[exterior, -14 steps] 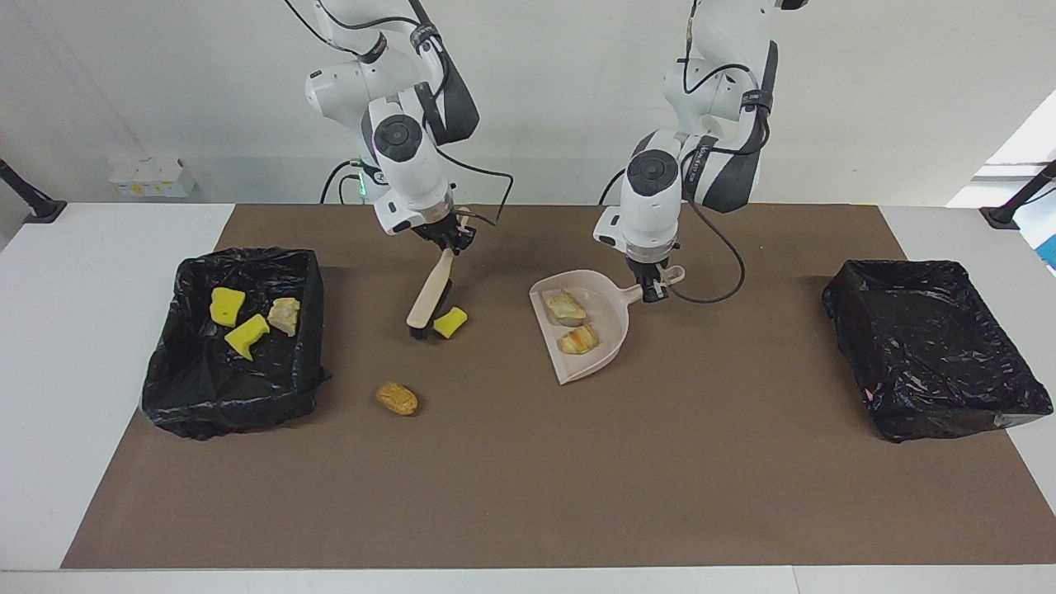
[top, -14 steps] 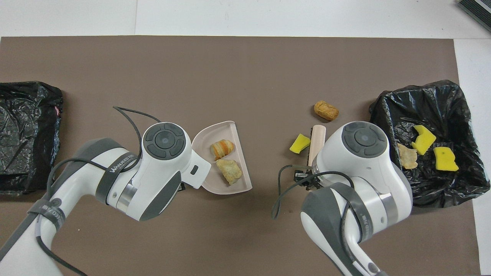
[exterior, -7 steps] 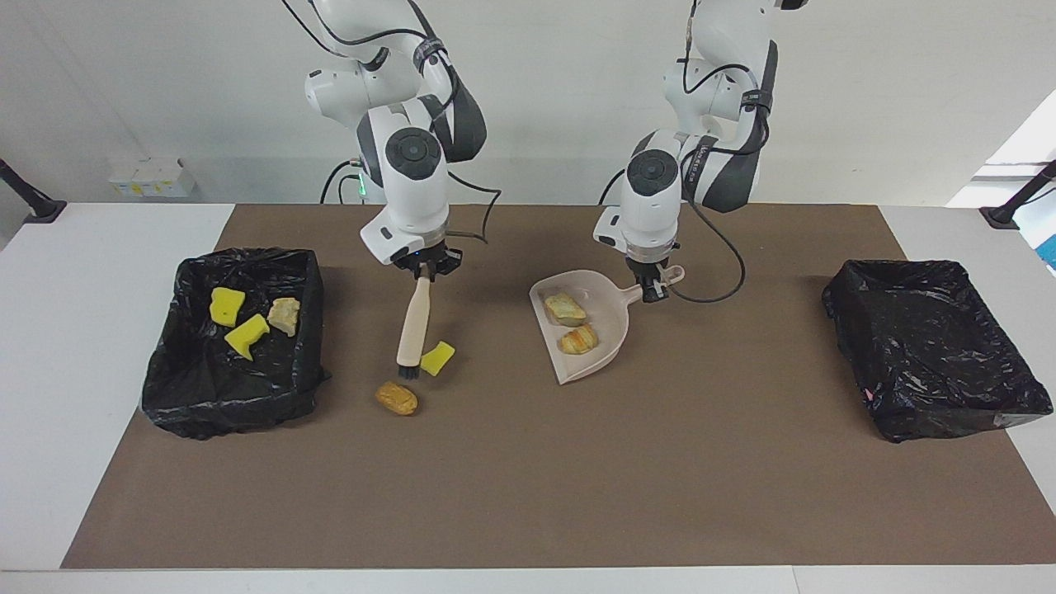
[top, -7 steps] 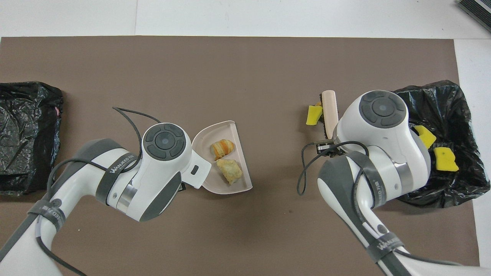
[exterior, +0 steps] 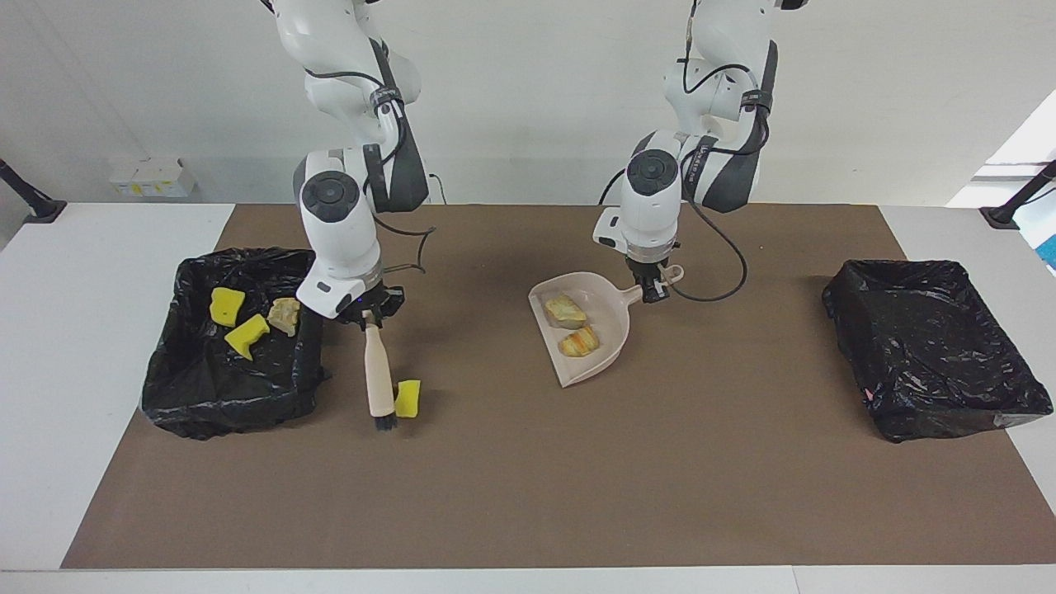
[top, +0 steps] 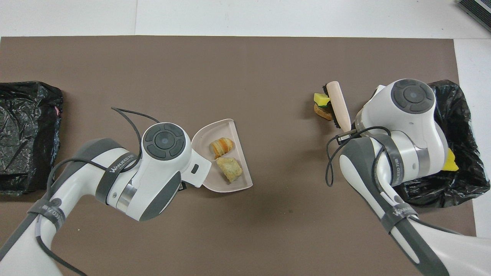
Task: Sweep and dump trash in bin
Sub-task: 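Position the brush with the right gripper beyond the sponge and bread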
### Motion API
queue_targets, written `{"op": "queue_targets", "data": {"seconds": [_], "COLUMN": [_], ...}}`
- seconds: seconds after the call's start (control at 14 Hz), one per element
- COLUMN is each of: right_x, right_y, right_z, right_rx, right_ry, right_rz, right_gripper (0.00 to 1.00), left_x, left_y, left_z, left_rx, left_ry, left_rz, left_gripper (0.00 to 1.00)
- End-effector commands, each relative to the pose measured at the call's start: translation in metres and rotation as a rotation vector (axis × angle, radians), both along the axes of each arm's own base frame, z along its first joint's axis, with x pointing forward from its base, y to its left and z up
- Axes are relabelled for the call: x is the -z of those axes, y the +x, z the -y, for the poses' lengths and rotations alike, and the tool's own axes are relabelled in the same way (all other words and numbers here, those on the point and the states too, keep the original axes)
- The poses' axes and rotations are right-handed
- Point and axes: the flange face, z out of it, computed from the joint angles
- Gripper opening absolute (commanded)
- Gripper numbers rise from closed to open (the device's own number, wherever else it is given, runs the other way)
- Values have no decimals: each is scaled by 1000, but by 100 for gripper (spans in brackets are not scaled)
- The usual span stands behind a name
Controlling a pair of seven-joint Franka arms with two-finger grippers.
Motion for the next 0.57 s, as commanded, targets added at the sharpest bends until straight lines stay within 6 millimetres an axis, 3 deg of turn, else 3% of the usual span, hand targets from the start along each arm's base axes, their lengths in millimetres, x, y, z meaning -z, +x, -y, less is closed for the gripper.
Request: {"op": "queue_targets", "data": {"seconds": [0.0, 0.14, 0.29, 0.5], "right_x": [10, 29, 37, 38], "right_y": [23, 25, 21, 4], "right_z": [11, 11, -3, -48], "right_rx": [-67, -92, -107, -128], "right_ry": [-41, -67, -58, -9], "right_rz": [6, -8, -31, -99], "right_gripper": [0, 0, 0, 0], "left_x": [-1, -1, -2, -1], "left_y": [-3, -4, -4, -5], "left_z": [-7, -7, -7, -8], "left_rx": [-31, -32, -32, -32], "left_ry": [2, 2, 3, 4], "left_rz": [33, 31, 32, 30], "left_gripper": [0, 0, 0, 0]}}
